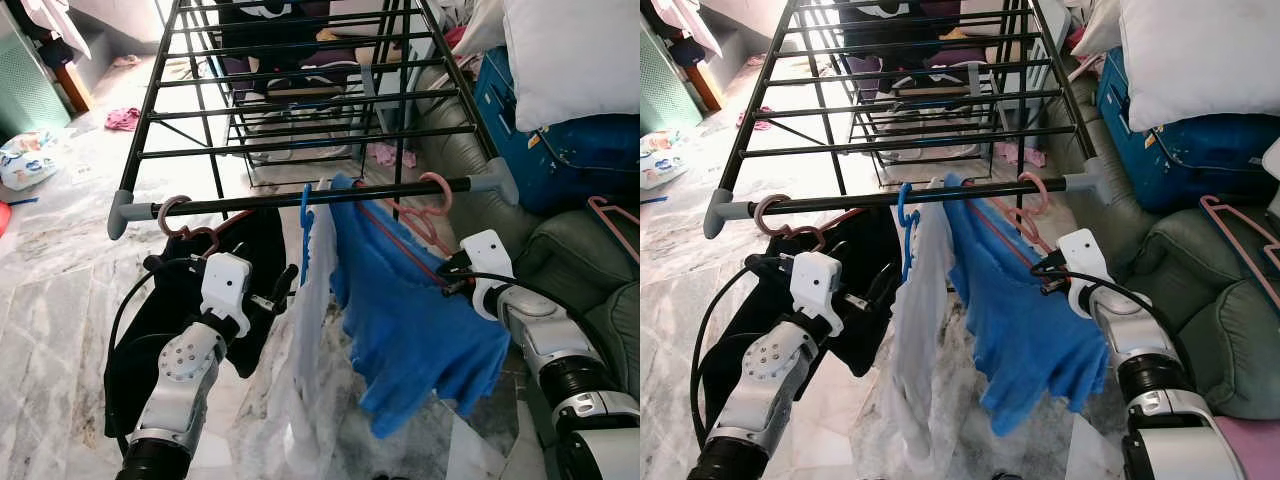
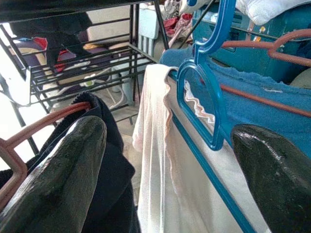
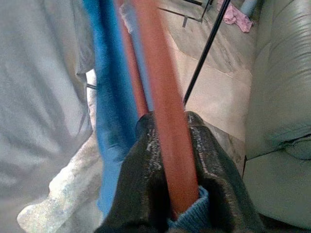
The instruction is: Hang hanger
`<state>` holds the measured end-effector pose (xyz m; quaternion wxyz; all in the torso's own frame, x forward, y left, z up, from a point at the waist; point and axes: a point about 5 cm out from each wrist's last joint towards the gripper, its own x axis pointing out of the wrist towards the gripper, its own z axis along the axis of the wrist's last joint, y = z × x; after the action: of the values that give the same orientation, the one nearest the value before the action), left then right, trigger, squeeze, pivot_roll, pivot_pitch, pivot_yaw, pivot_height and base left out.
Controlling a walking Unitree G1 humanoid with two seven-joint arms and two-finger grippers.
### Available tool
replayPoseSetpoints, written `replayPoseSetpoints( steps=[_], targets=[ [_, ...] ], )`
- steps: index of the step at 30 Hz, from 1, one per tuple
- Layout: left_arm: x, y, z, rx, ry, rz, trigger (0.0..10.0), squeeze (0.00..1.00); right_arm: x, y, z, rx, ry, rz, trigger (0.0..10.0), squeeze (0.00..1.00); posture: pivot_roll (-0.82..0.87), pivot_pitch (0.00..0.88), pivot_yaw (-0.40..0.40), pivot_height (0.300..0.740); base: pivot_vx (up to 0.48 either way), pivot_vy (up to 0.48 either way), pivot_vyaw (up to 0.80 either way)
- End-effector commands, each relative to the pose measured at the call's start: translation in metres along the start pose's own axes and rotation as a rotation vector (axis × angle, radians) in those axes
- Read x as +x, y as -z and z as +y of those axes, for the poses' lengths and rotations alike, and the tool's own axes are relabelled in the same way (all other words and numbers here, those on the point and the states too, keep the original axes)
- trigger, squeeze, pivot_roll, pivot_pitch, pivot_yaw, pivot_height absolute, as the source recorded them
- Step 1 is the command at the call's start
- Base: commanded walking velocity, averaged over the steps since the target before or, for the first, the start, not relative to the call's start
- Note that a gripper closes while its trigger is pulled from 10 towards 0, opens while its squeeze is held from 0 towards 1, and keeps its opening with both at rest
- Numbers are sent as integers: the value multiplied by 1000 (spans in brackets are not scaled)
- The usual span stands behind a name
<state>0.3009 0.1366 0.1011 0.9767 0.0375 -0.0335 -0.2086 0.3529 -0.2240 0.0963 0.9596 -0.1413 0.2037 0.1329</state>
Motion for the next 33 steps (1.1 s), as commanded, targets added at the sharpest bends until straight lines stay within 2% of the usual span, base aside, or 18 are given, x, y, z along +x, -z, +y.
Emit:
replayPoseSetpoints(
  steps=[1,12,19,23,24,25,26,27,28,30,31,32,33],
  targets=[
    [-1,4,0,14,9,22,10000,0,-1,-3,-4,-17,12,-29,0,0,-28,121,72,740,0,0,0],
    [0,5,0,17,14,24,10000,0,0,-17,2,-22,-29,-110,0,0,-22,113,70,740,0,0,0],
    [-1,4,1,19,6,19,10000,0,-7,-25,-5,-11,79,-205,0,0,-17,111,67,740,0,0,0],
    [-1,5,1,21,-2,18,10000,0,-20,-19,-7,-2,166,-261,0,0,-25,116,67,740,0,0,0],
    [-2,6,1,21,-5,19,10000,0,-33,-6,-4,5,225,-281,2118,0,-34,121,72,740,0,0,0],
    [-2,6,1,20,-5,19,10000,0,-36,-3,-2,5,239,-285,2118,0,-34,121,72,740,0,0,0],
    [-1,6,1,20,-6,20,10000,0,-40,2,0,17,251,-289,4667,0,-42,124,76,740,0,0,0],
    [-1,6,1,20,-6,20,10000,0,-40,2,0,17,251,-289,4667,0,-42,124,76,740,0,0,0],
    [-1,7,0,21,-7,22,10000,0,-43,6,3,36,257,-286,5373,0,-49,128,79,740,0,0,0],
    [-1,7,0,21,-7,22,10000,0,-43,6,3,36,257,-286,5373,0,-49,128,79,740,0,0,0],
    [0,7,-1,22,-7,24,10000,0,-46,11,6,48,263,-286,10000,0,-59,131,82,740,0,0,0],
    [0,7,-1,22,-7,24,10000,0,-46,11,6,48,263,-286,10000,0,-59,131,82,740,0,0,0],
    [1,9,-1,32,-23,34,10000,0,-53,22,13,64,280,-280,10000,0,-83,139,88,740,0,0,0]
  ],
)
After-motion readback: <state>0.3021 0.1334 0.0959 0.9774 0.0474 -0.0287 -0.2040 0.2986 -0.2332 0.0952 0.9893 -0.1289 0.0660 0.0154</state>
